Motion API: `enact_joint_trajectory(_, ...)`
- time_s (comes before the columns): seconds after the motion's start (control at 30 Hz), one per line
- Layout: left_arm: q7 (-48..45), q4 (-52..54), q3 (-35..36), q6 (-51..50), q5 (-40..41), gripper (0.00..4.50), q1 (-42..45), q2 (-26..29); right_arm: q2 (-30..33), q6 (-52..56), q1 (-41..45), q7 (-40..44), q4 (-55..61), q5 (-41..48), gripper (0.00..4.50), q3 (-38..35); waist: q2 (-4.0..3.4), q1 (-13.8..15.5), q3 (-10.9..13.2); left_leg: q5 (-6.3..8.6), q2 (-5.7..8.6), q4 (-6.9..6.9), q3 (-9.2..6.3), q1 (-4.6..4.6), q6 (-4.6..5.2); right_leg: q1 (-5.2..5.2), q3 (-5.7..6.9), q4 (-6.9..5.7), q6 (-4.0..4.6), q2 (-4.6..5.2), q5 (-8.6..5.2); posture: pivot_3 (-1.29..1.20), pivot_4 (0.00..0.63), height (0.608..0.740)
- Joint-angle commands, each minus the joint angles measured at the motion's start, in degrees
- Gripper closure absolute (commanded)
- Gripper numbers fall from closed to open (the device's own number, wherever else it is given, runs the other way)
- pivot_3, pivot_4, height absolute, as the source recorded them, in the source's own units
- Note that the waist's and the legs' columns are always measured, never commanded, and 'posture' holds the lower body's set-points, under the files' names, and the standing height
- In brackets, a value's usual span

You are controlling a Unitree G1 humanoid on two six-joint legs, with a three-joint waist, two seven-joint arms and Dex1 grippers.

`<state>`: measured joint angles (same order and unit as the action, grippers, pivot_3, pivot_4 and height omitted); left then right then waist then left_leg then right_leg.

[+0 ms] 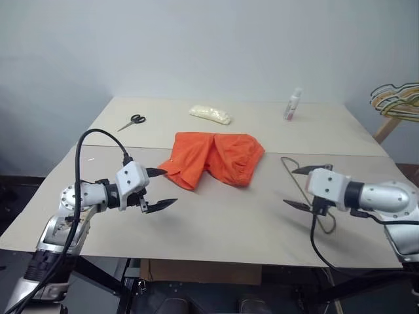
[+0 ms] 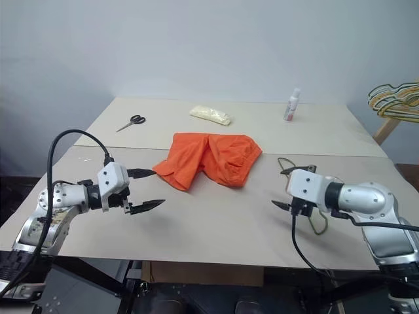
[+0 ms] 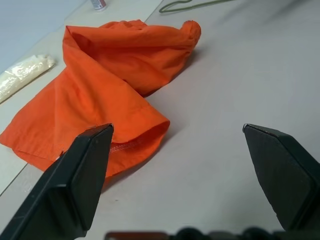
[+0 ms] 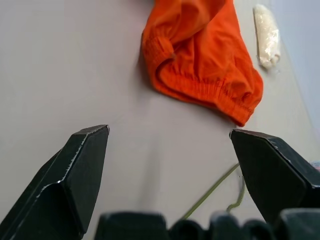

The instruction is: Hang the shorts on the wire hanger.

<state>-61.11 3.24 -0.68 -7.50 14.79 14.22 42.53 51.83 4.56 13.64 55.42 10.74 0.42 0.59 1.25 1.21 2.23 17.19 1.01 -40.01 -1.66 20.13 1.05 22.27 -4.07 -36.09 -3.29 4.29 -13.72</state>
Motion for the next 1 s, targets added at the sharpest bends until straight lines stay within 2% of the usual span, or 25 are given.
enact_joint_trajectory(0.03,-0.9,2.3,0.5,-0.2,0.4,0.0,-0.3,1.3,-3.1,-2.4,5.8,-2.5,0.0,-4.0,0.02,4.5,0.0,-0.5,0.0,0.0,0.0,0.0,0.0,0.0,0.0,0.0,0.0,0.0,0.0,0.0,0.0,0.02,0.0,0.74)
enact_joint_trajectory(0.1,-1.6,2.4,0.6,0.0,0.4,0.0,-0.9,2.0,-5.8,-0.3,10.3,-3.3,-3.2,-8.4,0.02,9.2,0.0,-0.9,0.0,0.0,0.0,0.0,-0.01,0.0,0.0,0.01,0.0,-0.02,0.0,0.0,0.0,0.02,0.0,0.74)
enact_joint_trajectory(0.27,-1.5,3.8,0.5,-0.1,0.2,0.0,-2.5,2.4,-13.2,-4.7,20.9,-7.3,-17.6,-17.4,0.02,17.9,-0.01,-1.7,0.0,-0.03,0.01,0.0,-0.03,-0.02,-0.05,0.06,0.0,-0.09,0.02,0.0,0.01,0.04,0.0,0.74)
enact_joint_trajectory(0.4,-0.2,5.6,0.7,-0.4,0.1,0.0,-4.4,2.3,-19.3,-6.1,28.1,-8.4,-27.9,-18.9,0.02,20.7,-0.02,-1.9,0.0,-0.05,0.03,0.11,-0.33,0.04,-0.1,0.2,0.0,-0.13,0.05,0.04,0.03,0.07,0.0,0.74)
enact_joint_trajectory(0.6,1.4,7.6,1.8,-0.6,0.1,0.0,-8.0,2.6,-24.3,-9.2,34.0,-7.6,-39.5,-19.5,0.02,22.6,-0.04,-1.6,0.0,-0.12,0.1,0.31,-0.68,0.09,-0.21,0.36,0.02,-0.11,0.06,0.06,0.03,0.11,0.0,0.74)
enact_joint_trajectory(0.7,2.2,8.5,2.8,-0.7,0.2,0.0,-9.7,3.0,-25.2,-9.4,34.7,-5.1,-42.5,-19.2,0.57,23.3,-0.05,-1.3,0.0,-0.2,0.13,0.38,-0.75,0.13,-0.35,0.44,0.03,-0.14,0.08,0.06,0.03,0.13,0.0,0.74)
enact_joint_trajectory(0.73,2.4,8.7,3.2,-0.7,0.2,0.0,-10.3,3.1,-25.4,-9.2,34.6,-4.1,-42.8,-18.7,0.88,23.4,-0.07,-1.2,0.0,-0.21,0.13,0.39,-0.77,0.12,-0.37,0.44,0.04,-0.14,0.09,0.05,0.02,0.13,0.0,0.74)
enact_joint_trajectory(1.0,2.9,9.1,3.2,-0.5,-0.2,0.0,-11.5,3.5,-25.5,-5.9,34.1,-1.2,-44.1,-19.2,3.75,23.2,-0.09,-0.3,0.1,-0.26,0.17,0.39,-0.79,0.14,-0.46,0.75,0.04,-0.71,0.31,0.04,-0.11,0.14,0.0,0.74)
